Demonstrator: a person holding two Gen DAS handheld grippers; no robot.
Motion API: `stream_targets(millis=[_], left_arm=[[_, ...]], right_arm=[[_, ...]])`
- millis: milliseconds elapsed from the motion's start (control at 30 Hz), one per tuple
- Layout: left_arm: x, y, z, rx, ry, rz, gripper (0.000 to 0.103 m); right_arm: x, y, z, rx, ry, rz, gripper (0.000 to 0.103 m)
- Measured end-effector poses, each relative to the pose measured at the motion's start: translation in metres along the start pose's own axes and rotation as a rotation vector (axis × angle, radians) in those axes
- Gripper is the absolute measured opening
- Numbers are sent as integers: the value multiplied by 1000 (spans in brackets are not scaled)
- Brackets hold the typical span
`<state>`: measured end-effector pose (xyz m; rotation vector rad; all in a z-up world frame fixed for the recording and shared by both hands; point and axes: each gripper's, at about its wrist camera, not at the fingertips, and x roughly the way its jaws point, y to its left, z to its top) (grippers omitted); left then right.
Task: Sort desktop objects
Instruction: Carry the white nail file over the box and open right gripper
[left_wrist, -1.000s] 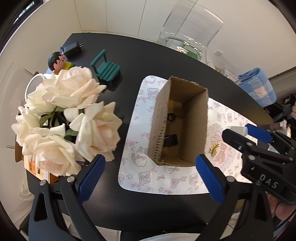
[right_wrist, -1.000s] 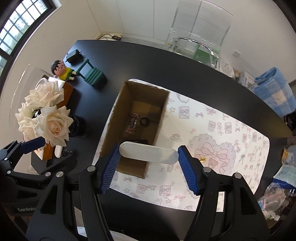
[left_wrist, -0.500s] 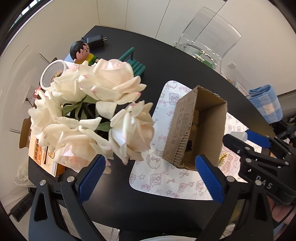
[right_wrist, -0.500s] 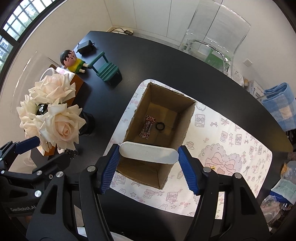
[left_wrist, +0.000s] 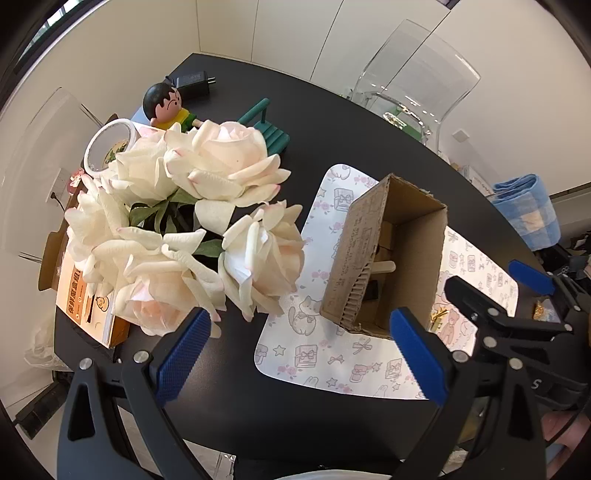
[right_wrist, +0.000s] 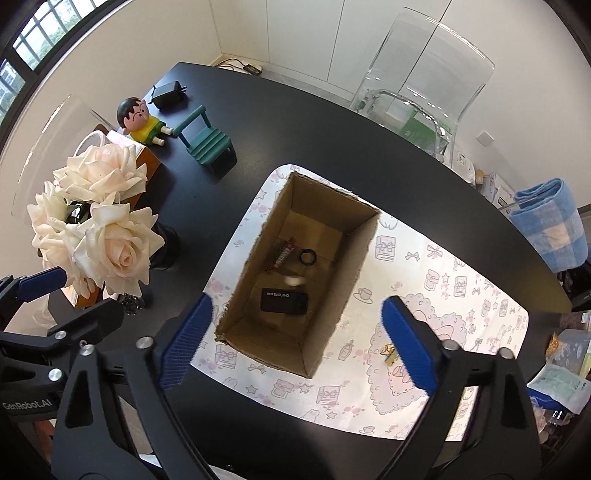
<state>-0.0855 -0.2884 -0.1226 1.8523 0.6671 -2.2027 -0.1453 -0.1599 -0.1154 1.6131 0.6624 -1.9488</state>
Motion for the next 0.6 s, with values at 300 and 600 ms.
stream_targets(millis=[300, 600], left_arm=[[-9, -31, -18, 58, -9, -2, 98], [-12, -104, -46, 192, -5, -25, 98]], right_arm=[[-18, -30, -30, 62, -10, -12, 103], [-44, -97, -85, 177, -29, -51, 103]])
